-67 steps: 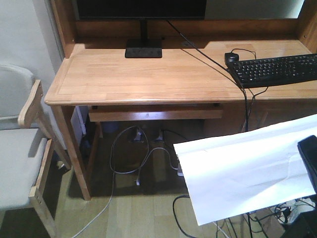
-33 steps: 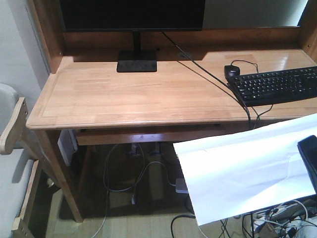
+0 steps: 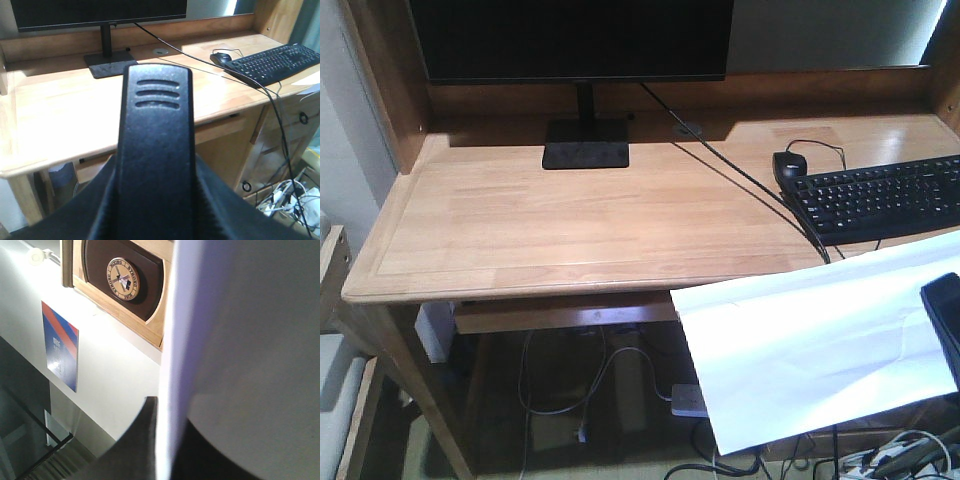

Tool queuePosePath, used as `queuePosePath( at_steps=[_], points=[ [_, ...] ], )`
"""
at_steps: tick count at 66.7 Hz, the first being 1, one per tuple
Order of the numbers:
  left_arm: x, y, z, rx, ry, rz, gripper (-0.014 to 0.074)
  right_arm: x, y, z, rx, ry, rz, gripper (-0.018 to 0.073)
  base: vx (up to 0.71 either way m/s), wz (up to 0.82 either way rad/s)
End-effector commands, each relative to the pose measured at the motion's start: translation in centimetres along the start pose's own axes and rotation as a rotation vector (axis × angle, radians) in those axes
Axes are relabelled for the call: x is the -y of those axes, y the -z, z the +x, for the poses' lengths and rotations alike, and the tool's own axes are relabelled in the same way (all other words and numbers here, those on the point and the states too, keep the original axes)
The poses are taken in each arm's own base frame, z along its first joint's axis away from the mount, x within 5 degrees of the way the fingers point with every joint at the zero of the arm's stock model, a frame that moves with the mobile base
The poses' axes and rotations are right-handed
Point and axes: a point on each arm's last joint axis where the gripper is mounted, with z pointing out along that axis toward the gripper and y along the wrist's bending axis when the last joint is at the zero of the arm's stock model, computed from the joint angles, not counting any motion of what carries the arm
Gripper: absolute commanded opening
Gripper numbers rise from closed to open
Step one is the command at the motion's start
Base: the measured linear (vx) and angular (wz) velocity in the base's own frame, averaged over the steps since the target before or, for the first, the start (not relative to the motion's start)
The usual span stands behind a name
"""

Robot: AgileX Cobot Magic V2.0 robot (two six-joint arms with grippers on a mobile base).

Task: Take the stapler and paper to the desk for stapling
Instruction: 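Approach the desk and stop in front of the monitor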

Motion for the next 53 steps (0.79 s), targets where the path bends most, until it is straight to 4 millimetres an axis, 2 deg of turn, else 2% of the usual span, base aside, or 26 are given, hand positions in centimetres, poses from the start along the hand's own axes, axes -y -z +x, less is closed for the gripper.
queuePosePath(
  at_steps=[1, 53],
  points=[
    [0.20, 0.43, -1.87, 0.132, 0.005, 0.018, -0.0006, -0.43, 0.58, 0.04, 0.021, -0.003, -0.073, -0.0009, 0.15, -0.01],
    [0.20, 0.43, -1.87, 0.132, 0.005, 0.018, -0.0006, -0.43, 0.58, 0.04, 0.021, -0.003, -0.073, -0.0009, 0.13, 0.03]
  ],
)
